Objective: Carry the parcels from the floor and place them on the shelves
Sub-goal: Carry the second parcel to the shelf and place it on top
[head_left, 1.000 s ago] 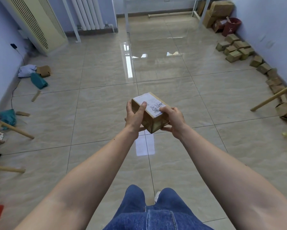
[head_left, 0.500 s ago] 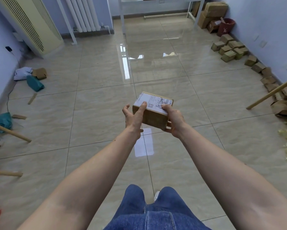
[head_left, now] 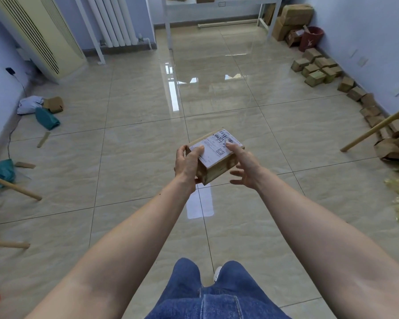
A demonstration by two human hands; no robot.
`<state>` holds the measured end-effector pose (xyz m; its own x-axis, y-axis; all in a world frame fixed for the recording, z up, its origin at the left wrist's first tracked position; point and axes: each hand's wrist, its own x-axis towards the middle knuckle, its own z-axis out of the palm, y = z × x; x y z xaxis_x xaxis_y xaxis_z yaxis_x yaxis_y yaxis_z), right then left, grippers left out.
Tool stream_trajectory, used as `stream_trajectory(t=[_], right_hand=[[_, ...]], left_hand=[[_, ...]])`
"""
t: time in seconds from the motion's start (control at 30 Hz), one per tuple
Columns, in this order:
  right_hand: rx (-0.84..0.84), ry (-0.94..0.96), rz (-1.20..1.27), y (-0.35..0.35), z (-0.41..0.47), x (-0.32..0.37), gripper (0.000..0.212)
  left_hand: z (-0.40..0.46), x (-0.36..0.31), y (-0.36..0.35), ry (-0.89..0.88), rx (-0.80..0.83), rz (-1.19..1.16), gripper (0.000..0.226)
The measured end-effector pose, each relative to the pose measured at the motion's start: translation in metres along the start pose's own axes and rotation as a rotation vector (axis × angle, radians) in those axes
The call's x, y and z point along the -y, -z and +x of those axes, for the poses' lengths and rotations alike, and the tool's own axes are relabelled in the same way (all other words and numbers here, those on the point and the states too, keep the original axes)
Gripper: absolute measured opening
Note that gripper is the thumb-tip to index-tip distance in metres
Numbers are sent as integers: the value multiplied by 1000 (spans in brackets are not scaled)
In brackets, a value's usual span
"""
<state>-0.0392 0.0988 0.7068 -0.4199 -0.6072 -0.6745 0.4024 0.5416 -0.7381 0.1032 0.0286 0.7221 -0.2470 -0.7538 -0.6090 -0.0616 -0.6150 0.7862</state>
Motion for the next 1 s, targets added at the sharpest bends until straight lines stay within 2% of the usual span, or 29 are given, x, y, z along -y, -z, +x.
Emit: stream_trajectory(t=[0.1, 0.2, 0.4, 0.57, 0.87, 1.0], right_hand=[[52, -4, 18, -6, -1, 0, 90], [24, 7, 29, -6, 2, 4, 92], [7, 45, 50, 1, 6, 16, 74], [-5, 70, 27, 2, 12, 25, 82], [33, 153, -59, 8, 32, 43, 57], [30, 184, -61, 10, 46, 62, 53]], left_hand=[[4, 5, -6, 29, -8, -11, 60], [1, 2, -7, 47, 16, 26, 58], [1, -5, -5, 51, 89, 175, 57], [11, -10, -10, -17, 101, 163, 44], [32, -27, -43, -64, 28, 127, 39], [45, -38, -56, -80, 17, 137, 40]])
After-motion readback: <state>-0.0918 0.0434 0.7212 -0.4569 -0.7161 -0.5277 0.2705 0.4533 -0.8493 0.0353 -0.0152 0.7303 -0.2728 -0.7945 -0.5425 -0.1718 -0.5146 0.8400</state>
